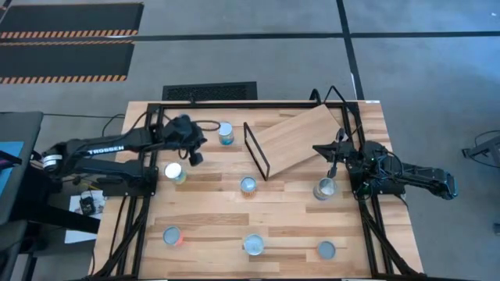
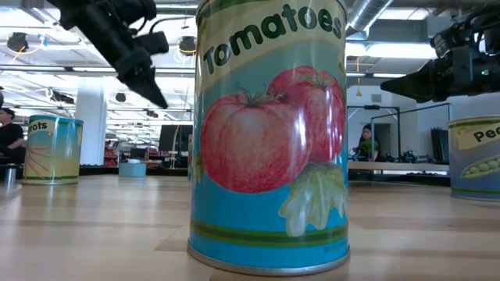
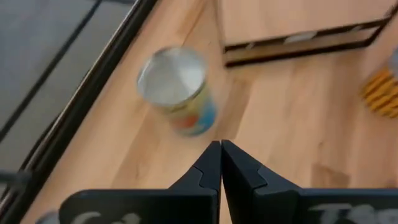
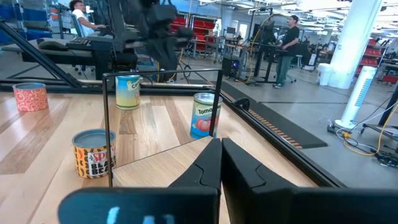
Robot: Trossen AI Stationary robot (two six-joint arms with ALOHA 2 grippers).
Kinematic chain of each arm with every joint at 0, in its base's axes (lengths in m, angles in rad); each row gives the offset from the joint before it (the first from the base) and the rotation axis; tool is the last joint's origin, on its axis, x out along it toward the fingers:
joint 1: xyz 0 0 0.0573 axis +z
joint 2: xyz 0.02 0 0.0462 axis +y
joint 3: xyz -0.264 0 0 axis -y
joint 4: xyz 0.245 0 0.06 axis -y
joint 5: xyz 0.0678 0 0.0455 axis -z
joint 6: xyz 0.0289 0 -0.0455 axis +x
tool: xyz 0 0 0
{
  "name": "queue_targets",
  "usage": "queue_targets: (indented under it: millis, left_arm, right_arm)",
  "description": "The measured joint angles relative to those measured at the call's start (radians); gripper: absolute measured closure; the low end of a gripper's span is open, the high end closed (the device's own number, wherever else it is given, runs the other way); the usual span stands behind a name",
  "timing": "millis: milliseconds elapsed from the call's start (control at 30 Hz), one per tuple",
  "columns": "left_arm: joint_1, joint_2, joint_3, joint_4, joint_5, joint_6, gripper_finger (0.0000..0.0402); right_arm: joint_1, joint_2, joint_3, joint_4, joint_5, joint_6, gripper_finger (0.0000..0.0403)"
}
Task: Pick and place cans onto a shelf
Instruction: Put the top canned tomatoes onto the shelf
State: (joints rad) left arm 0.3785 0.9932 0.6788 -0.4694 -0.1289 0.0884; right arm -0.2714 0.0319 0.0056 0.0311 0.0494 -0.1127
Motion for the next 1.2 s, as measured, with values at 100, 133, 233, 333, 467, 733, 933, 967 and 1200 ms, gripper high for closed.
queue_targets:
  millis: [100,133,233,333,467,733,933,967,1200]
  left_arm:
    - [0.063,0.010,0.000,-0.008,0.065,0.047,0.0401]
    - [0.076,0.013,0.000,0.015,0.102,0.074,0.0401]
    - [0.103,0.039,0.000,0.127,0.225,0.120,0.0401]
    - [0.112,0.099,0.000,0.227,0.295,0.120,0.0401]
    - [0.101,0.173,0.000,0.275,0.309,0.173,0.0384]
    - [0.053,0.205,0.033,0.316,0.239,0.282,0.0306]
    - [0.027,0.242,0.034,0.324,0.153,0.343,0.0282]
    - [0.027,0.257,0.034,0.334,0.144,0.353,0.0281]
    - [0.027,0.360,0.034,0.383,0.069,0.416,0.0280]
  right_arm:
    - [0.000,0.000,0.000,0.000,0.000,0.000,0.0374]
    - [0.000,0.000,0.000,0.000,0.000,0.000,0.0375]
    - [0.000,0.000,0.000,0.000,0.000,0.000,0.0375]
    - [0.000,0.000,0.000,0.000,0.000,0.000,0.0374]
    - [0.000,0.000,0.000,0.001,0.000,0.000,0.0374]
    - [0.000,0.000,0.000,0.001,0.000,0.000,0.0374]
    - [0.000,0.000,0.000,0.002,0.000,0.000,0.0375]
    - [0.000,0.000,0.000,0.002,0.000,0.000,0.0375]
    - [0.000,0.000,0.000,0.004,0.001,0.000,0.0374]
